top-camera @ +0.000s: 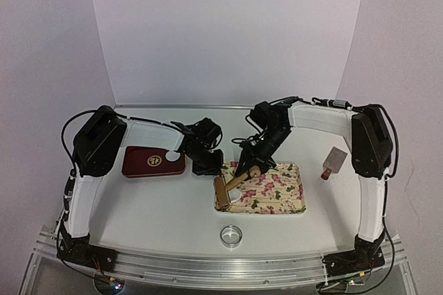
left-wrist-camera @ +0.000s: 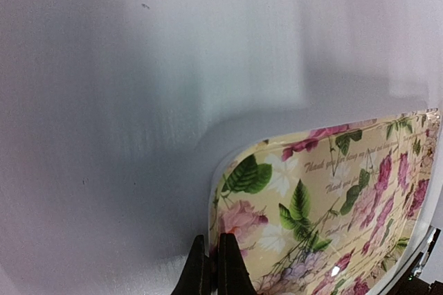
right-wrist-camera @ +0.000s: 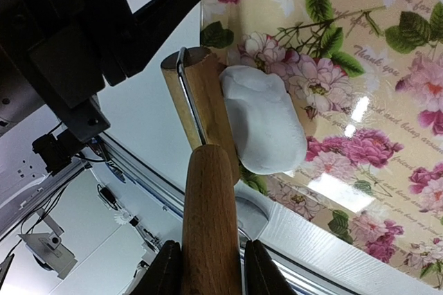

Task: Roll out the dumpling wrappers from the dough
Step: Flatten out the dough on the work surface.

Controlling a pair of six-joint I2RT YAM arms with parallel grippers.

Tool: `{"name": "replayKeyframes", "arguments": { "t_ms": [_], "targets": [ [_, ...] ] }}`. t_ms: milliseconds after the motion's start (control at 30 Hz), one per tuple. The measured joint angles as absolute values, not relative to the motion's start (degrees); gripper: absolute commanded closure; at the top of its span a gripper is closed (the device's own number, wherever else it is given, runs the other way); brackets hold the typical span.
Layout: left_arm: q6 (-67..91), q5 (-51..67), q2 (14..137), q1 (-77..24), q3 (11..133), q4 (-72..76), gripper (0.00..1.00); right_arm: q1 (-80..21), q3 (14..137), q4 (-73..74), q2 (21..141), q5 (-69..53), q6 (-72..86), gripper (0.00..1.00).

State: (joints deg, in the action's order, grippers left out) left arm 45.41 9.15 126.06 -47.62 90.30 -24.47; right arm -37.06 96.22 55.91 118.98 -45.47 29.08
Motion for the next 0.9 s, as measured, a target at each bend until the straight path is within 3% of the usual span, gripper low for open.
{"name": "replayKeyframes", "arguments": {
  "t_ms": [900],
  "targets": [
    [44.8,8.5,125.3,-47.8,88.1,-21.6,1.00,-34.3,94.1,55.0,115.7,-46.1,32.2,1.00]
  ]
}}
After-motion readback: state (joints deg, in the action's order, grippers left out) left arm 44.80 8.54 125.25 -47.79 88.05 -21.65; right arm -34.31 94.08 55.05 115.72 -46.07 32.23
